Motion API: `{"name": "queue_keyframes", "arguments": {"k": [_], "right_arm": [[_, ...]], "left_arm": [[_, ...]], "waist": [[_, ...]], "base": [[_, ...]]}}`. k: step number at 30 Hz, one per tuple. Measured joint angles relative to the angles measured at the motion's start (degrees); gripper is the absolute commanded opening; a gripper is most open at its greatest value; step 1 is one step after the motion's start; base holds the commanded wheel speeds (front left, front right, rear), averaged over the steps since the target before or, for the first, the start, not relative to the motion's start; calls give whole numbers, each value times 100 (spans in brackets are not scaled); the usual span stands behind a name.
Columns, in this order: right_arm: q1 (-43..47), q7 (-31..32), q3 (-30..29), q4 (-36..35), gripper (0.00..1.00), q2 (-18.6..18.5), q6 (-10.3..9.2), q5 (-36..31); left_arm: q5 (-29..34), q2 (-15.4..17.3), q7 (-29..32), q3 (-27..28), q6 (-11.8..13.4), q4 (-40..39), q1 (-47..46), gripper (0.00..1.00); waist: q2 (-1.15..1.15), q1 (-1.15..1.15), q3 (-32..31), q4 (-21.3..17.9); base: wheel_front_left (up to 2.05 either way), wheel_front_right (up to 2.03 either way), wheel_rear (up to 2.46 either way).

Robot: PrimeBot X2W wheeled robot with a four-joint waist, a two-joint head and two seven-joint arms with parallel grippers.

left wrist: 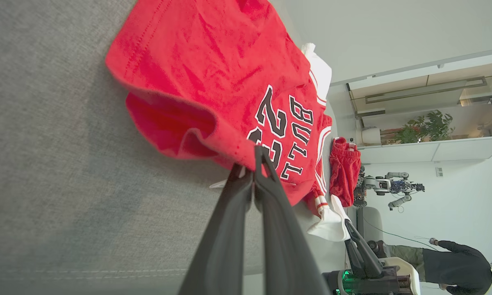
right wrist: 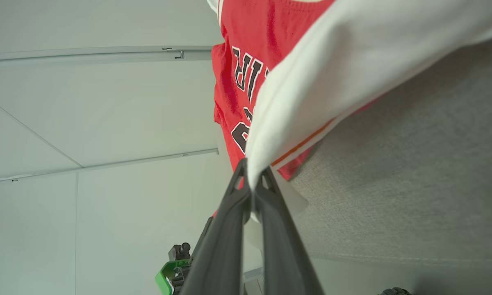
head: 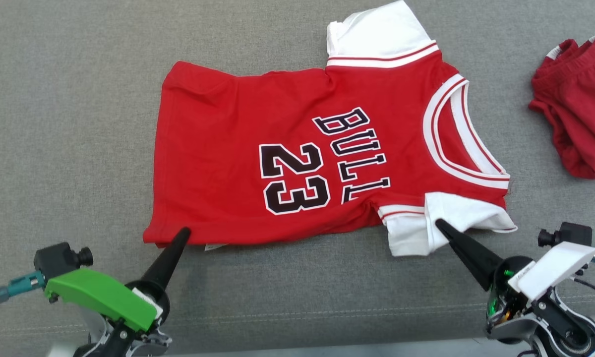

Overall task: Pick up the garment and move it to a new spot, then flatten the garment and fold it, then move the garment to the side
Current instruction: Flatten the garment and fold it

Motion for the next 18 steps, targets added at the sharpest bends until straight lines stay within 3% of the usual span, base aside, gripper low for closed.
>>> {"name": "queue_keyframes", "arguments": {"k": [11, 18], "right_arm": [[1025, 52, -51, -191, 0, -171, -5, -68], [1217, 46, -79, -379, 0, -181, -5, -73]], "left_arm": [[-29, -10, -323, 114, 19, -298, 996, 0], [-63, -16, -474, 180, 44, -522, 1358, 0]], "waist": [[0, 0, -48, -47], [0, 0, 95, -77]], "base": [[0, 0, 0], [0, 0, 0]]}}
